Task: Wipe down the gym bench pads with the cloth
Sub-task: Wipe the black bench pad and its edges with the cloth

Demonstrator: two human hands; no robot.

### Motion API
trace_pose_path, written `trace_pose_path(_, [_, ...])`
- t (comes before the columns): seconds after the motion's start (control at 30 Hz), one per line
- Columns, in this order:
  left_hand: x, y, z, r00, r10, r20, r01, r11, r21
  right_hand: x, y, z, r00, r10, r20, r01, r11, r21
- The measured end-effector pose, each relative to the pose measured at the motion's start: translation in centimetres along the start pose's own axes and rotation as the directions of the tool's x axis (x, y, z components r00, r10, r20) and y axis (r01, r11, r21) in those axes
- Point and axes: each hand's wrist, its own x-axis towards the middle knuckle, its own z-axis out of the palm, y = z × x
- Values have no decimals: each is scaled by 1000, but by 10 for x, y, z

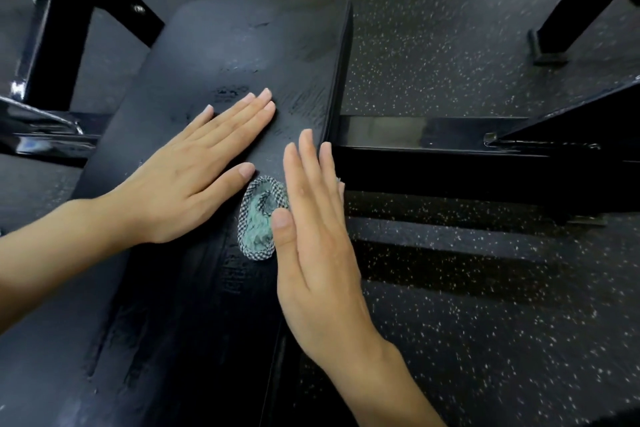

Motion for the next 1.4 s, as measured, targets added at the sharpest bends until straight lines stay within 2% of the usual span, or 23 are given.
trace_pose_path(0.13, [5,-4,2,1000,12,-28,-12,1000,6,15,11,-3,1000,-27,1,27,999,43])
trace_pose_path(0.57, [13,-2,6,998,-39,-56,41,999,27,101,33,-24,1000,29,5,-29,998,51])
trace_pose_path(1.0, [15,-4,4,996,-47,-70,46,999,-10,36,26,-10,999,-39,-1,39,993,112])
trace_pose_path(1.2, [16,-3,4,996,-47,-79,45,999,-30,62,29,-12,1000,-1,-24,3,997,71])
trace_pose_path(1.4, [16,-2,5,995,-36,-90,34,999,-27,100,35,-24,1000,1,12,-2,1000,23])
